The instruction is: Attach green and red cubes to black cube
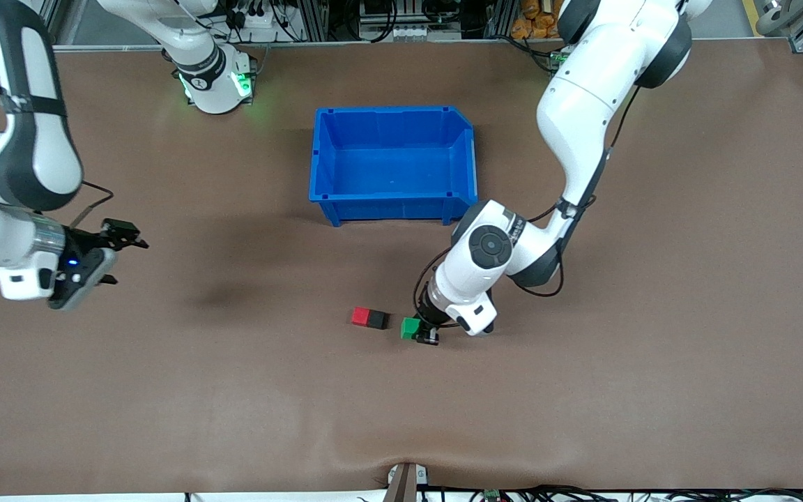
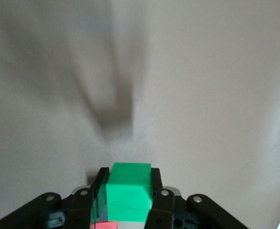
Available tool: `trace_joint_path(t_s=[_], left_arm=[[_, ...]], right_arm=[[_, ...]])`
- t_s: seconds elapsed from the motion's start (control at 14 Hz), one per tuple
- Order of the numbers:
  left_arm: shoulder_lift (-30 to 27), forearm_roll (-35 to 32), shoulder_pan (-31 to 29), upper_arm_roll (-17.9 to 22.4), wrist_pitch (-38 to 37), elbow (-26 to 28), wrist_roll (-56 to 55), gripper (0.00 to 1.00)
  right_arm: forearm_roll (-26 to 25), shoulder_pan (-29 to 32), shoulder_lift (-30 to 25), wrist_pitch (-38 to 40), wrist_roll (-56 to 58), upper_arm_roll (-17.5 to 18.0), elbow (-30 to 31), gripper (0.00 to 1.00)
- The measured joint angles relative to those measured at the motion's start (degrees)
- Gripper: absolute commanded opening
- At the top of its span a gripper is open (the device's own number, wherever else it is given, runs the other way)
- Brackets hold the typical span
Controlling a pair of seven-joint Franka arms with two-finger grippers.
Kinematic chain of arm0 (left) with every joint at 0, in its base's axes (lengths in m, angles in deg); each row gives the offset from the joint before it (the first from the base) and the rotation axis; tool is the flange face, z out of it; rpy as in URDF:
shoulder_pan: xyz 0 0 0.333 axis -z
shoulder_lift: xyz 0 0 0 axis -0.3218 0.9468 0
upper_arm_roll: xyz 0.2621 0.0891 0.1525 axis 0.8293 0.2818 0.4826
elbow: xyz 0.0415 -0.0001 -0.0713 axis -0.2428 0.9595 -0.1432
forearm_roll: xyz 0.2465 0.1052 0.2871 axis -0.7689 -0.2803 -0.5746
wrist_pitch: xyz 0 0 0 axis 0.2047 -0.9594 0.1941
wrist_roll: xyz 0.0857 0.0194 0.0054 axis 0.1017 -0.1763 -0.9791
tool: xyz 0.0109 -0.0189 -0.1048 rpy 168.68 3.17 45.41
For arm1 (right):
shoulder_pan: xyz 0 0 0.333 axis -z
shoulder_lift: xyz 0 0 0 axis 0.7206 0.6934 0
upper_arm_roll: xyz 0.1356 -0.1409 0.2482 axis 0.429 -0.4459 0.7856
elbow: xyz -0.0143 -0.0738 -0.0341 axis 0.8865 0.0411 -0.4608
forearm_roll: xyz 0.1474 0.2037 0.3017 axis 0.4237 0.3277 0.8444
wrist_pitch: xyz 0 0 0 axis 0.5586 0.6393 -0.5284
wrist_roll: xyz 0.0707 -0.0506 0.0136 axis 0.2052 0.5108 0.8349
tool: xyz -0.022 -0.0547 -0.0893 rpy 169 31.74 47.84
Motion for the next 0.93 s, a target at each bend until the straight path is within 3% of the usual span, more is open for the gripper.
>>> trace_joint_path(t_s=[0.5,0.93], left_arm=[[3.09,0.01,1.96,0.09,3.27,-0.78,-0.04,0.00],[4.41,0.01,3.08,0.49,3.38,-0.82,-0.04,0.00]], right_arm=[[0.20,5.12,-4.66,4.21,-15.31,0.01,-1.74,1.00],[0.21,5.74,-6.06,11.84,-29.00,0.09,-9.71,1.00]])
